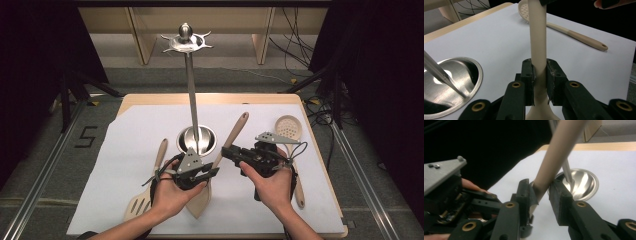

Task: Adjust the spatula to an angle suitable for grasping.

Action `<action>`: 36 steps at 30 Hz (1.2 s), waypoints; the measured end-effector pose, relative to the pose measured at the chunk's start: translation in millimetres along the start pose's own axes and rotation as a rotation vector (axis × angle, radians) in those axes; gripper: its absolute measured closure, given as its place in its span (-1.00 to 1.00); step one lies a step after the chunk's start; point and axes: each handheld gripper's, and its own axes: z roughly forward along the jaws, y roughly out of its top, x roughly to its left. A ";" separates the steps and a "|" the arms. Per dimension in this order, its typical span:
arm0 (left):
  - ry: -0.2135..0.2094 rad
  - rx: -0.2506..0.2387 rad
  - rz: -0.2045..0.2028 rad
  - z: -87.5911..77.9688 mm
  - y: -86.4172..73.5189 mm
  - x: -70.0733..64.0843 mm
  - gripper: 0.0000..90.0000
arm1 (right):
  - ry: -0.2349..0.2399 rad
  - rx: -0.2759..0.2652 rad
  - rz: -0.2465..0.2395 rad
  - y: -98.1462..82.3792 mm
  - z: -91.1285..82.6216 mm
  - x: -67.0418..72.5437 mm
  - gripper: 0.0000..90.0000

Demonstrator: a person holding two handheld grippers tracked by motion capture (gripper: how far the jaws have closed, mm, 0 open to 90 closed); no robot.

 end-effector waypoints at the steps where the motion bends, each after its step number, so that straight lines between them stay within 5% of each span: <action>1: -0.004 0.000 0.003 0.3 0.6 0.0 0.71 | 0.007 -0.003 0.003 1.3 0.7 2.3 0.62; 5: 0.020 0.002 0.025 1.1 2.7 -7.0 0.72 | 0.012 -0.016 -0.010 6.7 2.9 9.7 0.68; 12: -0.020 -0.036 0.028 0.0 8.5 -2.6 0.70 | 0.017 -0.010 -0.033 14.6 -0.8 16.0 0.70; 14: -0.096 -0.085 0.042 -2.4 14.6 3.6 0.51 | 0.034 -0.006 -0.092 19.3 -3.9 19.4 0.70; 16: -0.129 -0.094 0.056 -3.5 16.9 5.7 0.40 | 0.041 0.003 -0.124 20.7 -5.1 20.6 0.70; 17: -0.201 -0.113 0.073 -6.1 20.3 10.0 0.25 | 0.071 0.031 -0.185 23.8 -7.0 20.7 0.70; 18: -0.201 -0.113 0.073 -6.1 20.3 10.0 0.18 | 0.071 0.031 -0.185 23.8 -7.0 20.7 0.70; 19: -0.245 -0.114 0.086 -7.0 21.8 12.0 0.18 | 0.096 0.053 -0.181 25.0 -9.8 22.3 0.70; 21: -0.319 -0.111 0.073 -9.3 23.5 15.3 0.14 | 0.184 0.067 -0.273 29.5 -11.4 20.0 0.70; 22: -0.352 -0.109 0.044 -10.7 23.6 15.3 0.14 | 0.210 0.086 -0.277 30.5 -13.0 21.1 0.70; 23: -0.426 -0.120 0.055 -11.0 25.5 19.5 0.17 | 0.284 0.100 -0.326 33.3 -14.6 22.5 0.70; 24: -0.455 -0.120 0.045 -11.4 25.8 20.3 0.20 | 0.298 0.131 -0.301 33.7 -18.2 25.2 0.70; 25: -0.455 -0.120 0.045 -11.4 25.8 20.3 0.23 | 0.298 0.131 -0.301 33.7 -18.2 25.2 0.70; 27: -0.499 -0.132 0.035 -12.1 26.1 21.6 0.32 | 0.350 0.112 -0.377 35.4 -16.2 23.1 0.70; 28: -0.510 -0.133 0.028 -13.0 26.0 21.8 0.37 | 0.367 0.146 -0.345 34.4 -17.7 24.6 0.70; 31: -0.538 -0.128 0.015 -14.2 25.4 22.2 0.53 | 0.374 0.143 -0.363 34.3 -18.0 22.8 0.70; 32: -0.553 -0.125 0.011 -15.0 25.1 21.6 0.59 | 0.378 0.160 -0.319 32.9 -19.9 23.7 0.70; 36: -0.543 -0.129 0.002 -17.2 25.4 18.9 0.71 | 0.388 0.136 -0.330 33.1 -19.5 20.5 0.70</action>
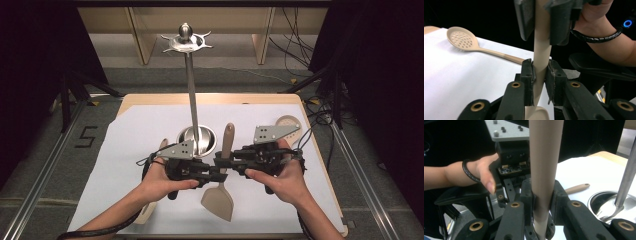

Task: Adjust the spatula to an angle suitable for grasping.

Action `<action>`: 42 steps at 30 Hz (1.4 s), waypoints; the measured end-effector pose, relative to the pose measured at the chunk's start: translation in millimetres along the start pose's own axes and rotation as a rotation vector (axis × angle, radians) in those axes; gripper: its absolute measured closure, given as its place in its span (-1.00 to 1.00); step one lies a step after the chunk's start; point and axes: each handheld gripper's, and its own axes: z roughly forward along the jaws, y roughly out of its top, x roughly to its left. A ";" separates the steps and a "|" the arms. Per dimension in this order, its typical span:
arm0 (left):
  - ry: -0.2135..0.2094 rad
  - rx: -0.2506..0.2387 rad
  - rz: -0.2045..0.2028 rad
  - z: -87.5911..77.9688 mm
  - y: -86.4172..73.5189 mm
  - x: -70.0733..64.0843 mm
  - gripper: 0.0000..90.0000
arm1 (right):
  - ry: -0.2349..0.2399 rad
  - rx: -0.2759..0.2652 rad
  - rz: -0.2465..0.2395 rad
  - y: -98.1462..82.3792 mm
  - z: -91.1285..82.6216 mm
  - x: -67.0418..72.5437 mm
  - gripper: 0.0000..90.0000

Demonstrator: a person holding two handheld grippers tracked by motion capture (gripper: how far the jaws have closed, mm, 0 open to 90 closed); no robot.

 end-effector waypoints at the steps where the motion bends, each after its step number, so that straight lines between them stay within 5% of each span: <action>1: 0.008 0.002 0.000 -0.5 0.9 -1.6 0.71 | 0.000 0.000 0.000 0.0 0.0 0.0 0.70; 6: 0.068 0.027 0.044 -3.1 6.8 -5.4 0.73 | -0.009 -0.037 0.047 -0.9 -2.6 -0.1 0.60; 7: 0.068 0.027 0.044 -3.1 6.8 -5.4 0.73 | -0.009 -0.037 0.047 -0.9 -2.6 -0.1 0.60; 8: 0.119 0.039 0.029 -5.2 7.1 -6.9 0.74 | -0.054 -0.057 -0.003 -0.6 -4.6 -1.9 0.49; 17: 0.201 0.022 0.006 -14.6 6.3 -0.4 0.74 | -0.138 -0.099 0.027 -10.0 -21.6 -1.4 0.36; 18: 0.207 0.020 0.024 -16.3 6.2 2.3 0.74 | -0.190 -0.089 0.034 -14.8 -26.5 -2.6 0.35; 20: 0.219 0.025 0.025 -17.3 6.2 2.6 0.74 | -0.222 -0.092 0.016 -17.2 -28.8 -4.7 0.35; 25: 0.241 0.010 0.015 -21.2 6.5 4.4 0.74 | -0.325 -0.065 0.070 -32.9 -34.6 -11.4 0.35; 26: 0.254 0.008 0.013 -22.5 7.2 4.3 0.74 | -0.396 -0.038 0.085 -40.3 -36.3 -13.4 0.35; 28: 0.262 -0.003 0.012 -25.4 9.0 5.6 0.73 | -0.422 -0.024 0.063 -44.2 -37.5 -16.8 0.35; 31: 0.275 -0.014 0.013 -30.9 13.3 8.0 0.74 | -0.501 -0.009 0.121 -62.9 -39.0 -21.9 0.35; 38: 0.298 -0.037 0.016 -41.8 20.5 13.1 0.74 | -0.571 0.025 0.207 -82.8 -50.8 -26.6 0.35; 40: 0.303 -0.040 0.017 -43.0 21.2 13.8 0.74 | -0.570 0.004 0.188 -85.4 -51.1 -29.0 0.35; 41: 0.310 -0.046 0.013 -45.4 22.5 15.5 0.74 | -0.579 0.005 0.232 -87.4 -53.3 -26.5 0.35; 42: 0.315 -0.048 0.012 -46.7 23.3 16.1 0.74 | -0.588 0.009 0.191 -88.8 -55.9 -29.2 0.35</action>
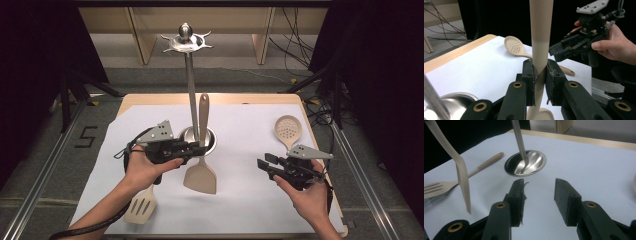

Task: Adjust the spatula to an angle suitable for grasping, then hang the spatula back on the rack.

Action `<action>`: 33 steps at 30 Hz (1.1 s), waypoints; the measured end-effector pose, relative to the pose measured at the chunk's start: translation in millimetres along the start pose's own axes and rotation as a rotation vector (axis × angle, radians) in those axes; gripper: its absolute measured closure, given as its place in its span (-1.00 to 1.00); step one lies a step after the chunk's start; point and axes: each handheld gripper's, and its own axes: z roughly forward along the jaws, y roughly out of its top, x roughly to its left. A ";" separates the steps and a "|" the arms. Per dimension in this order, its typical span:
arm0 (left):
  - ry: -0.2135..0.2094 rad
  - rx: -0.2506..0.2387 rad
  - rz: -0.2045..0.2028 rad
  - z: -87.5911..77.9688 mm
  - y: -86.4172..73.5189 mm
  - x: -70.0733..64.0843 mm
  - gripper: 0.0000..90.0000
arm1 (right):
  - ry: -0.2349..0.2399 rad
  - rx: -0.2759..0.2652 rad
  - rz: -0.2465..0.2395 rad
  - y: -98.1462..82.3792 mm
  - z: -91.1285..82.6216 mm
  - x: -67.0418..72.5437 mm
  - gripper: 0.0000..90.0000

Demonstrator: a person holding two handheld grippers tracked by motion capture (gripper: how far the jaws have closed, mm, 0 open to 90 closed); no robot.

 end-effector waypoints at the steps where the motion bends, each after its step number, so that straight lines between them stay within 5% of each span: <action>1: 0.000 0.000 0.000 0.0 0.0 0.0 0.74 | 0.000 0.000 0.000 0.0 0.0 0.0 0.35; 4: 0.012 -0.009 0.005 -3.6 3.4 3.0 0.74 | -0.005 0.002 0.048 -3.4 -2.7 -0.3 0.35; 17: 0.060 -0.044 0.006 -12.5 17.4 16.3 0.74 | -0.024 0.004 0.042 -4.5 3.8 -5.2 0.34; 18: 0.073 -0.038 0.008 -12.3 20.6 17.8 0.74 | -0.036 0.006 0.011 -4.8 2.9 -8.0 0.33; 21: 0.074 -0.042 0.005 -11.2 23.2 19.6 0.74 | -0.027 0.013 0.055 -5.6 2.0 -5.4 0.33; 23: 0.072 -0.044 0.008 -10.1 25.4 21.3 0.74 | -0.050 0.017 0.008 -5.4 0.8 -8.2 0.33; 33: 0.077 -0.059 0.013 -10.1 38.5 30.8 0.74 | -0.059 0.037 0.052 -8.5 -1.9 -3.4 0.32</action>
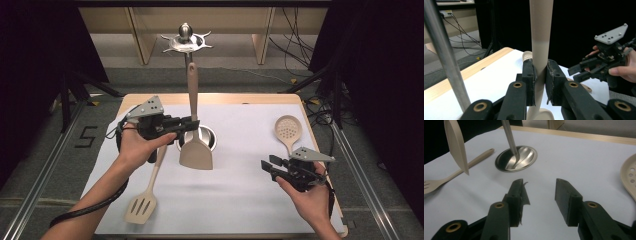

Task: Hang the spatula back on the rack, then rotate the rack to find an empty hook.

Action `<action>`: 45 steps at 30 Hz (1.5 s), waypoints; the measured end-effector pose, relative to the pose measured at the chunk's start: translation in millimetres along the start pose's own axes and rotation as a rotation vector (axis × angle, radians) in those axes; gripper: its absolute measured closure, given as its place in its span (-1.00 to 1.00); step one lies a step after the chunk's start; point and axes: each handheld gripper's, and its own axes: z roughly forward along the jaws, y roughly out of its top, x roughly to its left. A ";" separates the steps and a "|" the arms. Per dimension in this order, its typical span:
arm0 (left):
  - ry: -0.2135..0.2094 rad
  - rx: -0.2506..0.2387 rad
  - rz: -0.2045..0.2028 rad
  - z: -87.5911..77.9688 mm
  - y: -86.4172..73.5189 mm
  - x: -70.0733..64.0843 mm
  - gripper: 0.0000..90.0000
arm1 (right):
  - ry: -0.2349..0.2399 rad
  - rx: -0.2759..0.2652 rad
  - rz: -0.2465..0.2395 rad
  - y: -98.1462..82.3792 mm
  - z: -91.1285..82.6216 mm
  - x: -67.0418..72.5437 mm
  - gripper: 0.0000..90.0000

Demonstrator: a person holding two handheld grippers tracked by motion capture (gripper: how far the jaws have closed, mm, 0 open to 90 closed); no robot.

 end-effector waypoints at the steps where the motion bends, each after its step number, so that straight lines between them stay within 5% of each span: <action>1: -0.001 -0.004 -0.004 -0.3 2.3 3.6 0.74 | 0.003 0.001 0.006 0.1 -0.3 0.3 0.32; 10: 0.026 0.006 -0.012 -0.9 6.7 15.0 0.74 | 0.006 -0.001 0.011 0.0 0.3 -0.1 0.31; 12: 0.036 0.007 -0.022 -0.7 7.5 15.4 0.74 | -0.004 -0.018 -0.035 0.0 0.4 -3.3 0.31; 14: 0.045 0.011 -0.021 0.0 8.3 15.7 0.74 | 0.010 -0.028 0.011 -1.8 1.1 -0.3 0.31; 18: 0.070 0.015 -0.027 1.8 8.9 15.7 0.74 | 0.003 -0.032 -0.027 -1.4 -0.1 -3.6 0.31; 22: 0.091 0.018 -0.042 0.8 8.6 16.4 0.74 | 0.010 -0.024 0.013 -1.2 0.0 -1.9 0.31; 23: 0.106 0.023 -0.046 0.2 8.7 17.0 0.74 | -0.005 -0.058 -0.023 -0.4 2.5 -4.1 0.31; 26: 0.121 0.029 -0.050 -0.7 8.5 17.2 0.74 | 0.007 -0.020 0.007 1.0 0.6 -2.0 0.31; 27: 0.127 0.032 -0.049 -1.1 8.3 17.4 0.74 | 0.002 -0.034 -0.033 2.0 2.7 -3.7 0.31; 29: 0.141 0.038 -0.045 -1.8 8.0 17.0 0.74 | 0.017 -0.045 -0.031 2.4 4.9 -2.1 0.32; 31: 0.146 0.040 -0.037 -1.6 8.4 16.8 0.74 | 0.023 -0.037 -0.002 2.4 5.4 0.5 0.31; 35: 0.160 0.043 -0.024 -0.4 10.3 14.6 0.74 | 0.018 -0.019 -0.043 4.9 7.4 -2.0 0.31; 40: 0.172 0.050 -0.028 0.9 10.8 15.2 0.74 | 0.025 -0.029 -0.046 5.5 9.0 -3.5 0.31; 42: 0.174 0.056 -0.027 2.0 11.1 15.9 0.74 | 0.039 -0.027 0.003 4.8 9.5 -0.5 0.32; 43: 0.173 0.056 -0.025 3.0 11.3 15.7 0.74 | 0.032 -0.031 -0.035 5.5 9.0 -3.3 0.32; 45: 0.164 0.060 -0.023 4.4 11.6 15.4 0.74 | 0.035 -0.030 -0.023 5.0 8.4 -2.9 0.32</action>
